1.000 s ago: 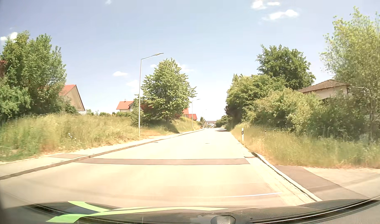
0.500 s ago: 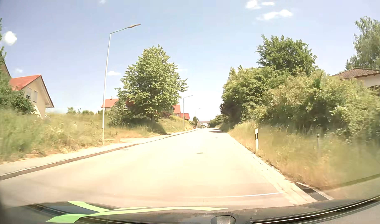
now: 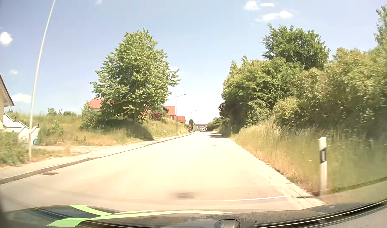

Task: Follow the waypoints while adhering to traffic rules and regulations

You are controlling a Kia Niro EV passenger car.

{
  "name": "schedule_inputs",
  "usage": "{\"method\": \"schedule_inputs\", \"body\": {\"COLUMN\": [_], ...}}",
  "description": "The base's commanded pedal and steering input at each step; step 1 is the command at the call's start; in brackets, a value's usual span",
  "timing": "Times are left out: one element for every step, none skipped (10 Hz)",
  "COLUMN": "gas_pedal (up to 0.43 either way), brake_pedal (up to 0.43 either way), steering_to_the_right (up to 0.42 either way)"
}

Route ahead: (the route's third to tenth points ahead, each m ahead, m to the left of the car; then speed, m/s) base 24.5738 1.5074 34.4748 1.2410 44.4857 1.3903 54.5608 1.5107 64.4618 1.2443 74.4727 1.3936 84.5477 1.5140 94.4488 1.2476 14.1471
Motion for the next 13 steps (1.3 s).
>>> {"method": "schedule_inputs", "body": {"gas_pedal": [0.268, 0.280, 0.280, 0.280, 0.268, 0.240, 0.240, 0.228, 0.228, 0.220, 0.220, 0.220, 0.220], "brake_pedal": [0.000, 0.000, 0.000, 0.000, 0.000, 0.000, 0.000, 0.000, 0.000, 0.000, 0.000, 0.000, 0.000], "steering_to_the_right": [0.007, 0.007, 0.006, 0.006, 0.005, 0.004, 0.004, 0.003, 0.001, -0.002, -0.007, -0.008, -0.003]}}
